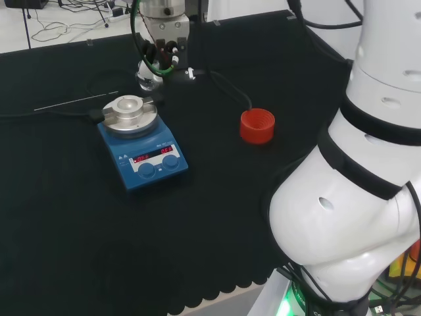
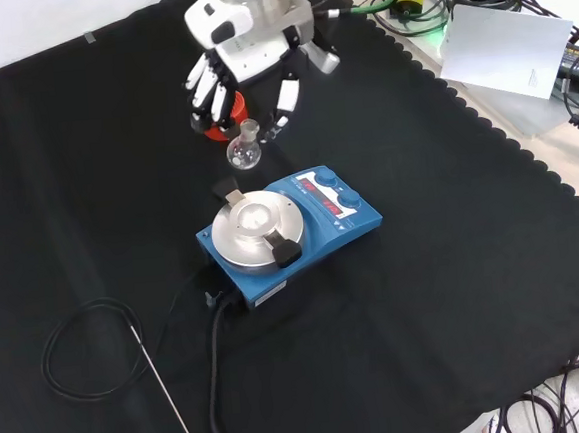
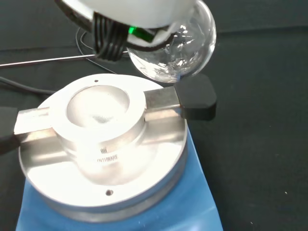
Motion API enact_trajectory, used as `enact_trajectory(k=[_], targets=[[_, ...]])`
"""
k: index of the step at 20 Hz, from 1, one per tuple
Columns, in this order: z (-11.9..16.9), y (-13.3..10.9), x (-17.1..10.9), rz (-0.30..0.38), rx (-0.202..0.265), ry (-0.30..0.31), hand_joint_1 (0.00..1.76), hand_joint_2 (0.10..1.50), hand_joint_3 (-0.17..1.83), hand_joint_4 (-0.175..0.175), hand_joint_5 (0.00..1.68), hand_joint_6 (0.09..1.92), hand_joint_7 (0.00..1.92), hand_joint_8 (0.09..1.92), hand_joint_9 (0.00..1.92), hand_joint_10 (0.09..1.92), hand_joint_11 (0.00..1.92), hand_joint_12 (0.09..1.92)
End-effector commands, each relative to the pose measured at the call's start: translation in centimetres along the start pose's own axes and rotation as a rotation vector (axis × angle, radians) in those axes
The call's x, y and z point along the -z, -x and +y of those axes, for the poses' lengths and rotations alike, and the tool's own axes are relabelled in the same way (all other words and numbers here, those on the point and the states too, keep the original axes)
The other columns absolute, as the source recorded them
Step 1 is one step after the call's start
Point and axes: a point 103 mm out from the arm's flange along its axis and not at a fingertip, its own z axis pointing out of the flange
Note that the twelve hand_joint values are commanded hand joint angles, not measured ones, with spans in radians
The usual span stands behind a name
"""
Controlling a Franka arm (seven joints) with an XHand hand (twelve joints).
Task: Place the round-bottom flask on the heater.
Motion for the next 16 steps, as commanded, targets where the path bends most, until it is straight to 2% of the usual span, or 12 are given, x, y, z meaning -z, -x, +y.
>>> enact_trajectory(k=[1, 12, 13, 14, 16], targets=[[2.3, -0.8, -1.3, 0.018, 0.006, -0.055, 1.13, 0.67, 0.77, -0.015, 1.14, 0.96, 0.53, 0.66, 0.77, 0.53, 0.56, 1.27], [3.2, -2.1, -2.4, 0.032, 0.049, -0.098, 1.13, 0.67, 0.77, -0.015, 1.14, 0.96, 0.53, 0.66, 0.77, 0.53, 0.56, 1.27], [3.4, -0.4, -2.3, 0.052, 0.053, -0.102, 1.13, 0.66, 0.78, -0.015, 1.14, 0.96, 0.53, 0.66, 0.77, 0.53, 0.56, 1.27], [3.5, 0.1, -2.3, 0.047, 0.044, -0.100, 1.13, 0.66, 0.78, -0.015, 1.14, 0.96, 0.53, 0.66, 0.77, 0.53, 0.56, 1.27], [3.2, -0.6, -2.4, 0.034, 0.050, -0.099, 1.13, 0.66, 0.78, -0.015, 1.14, 0.96, 0.53, 0.66, 0.77, 0.53, 0.56, 1.27]])
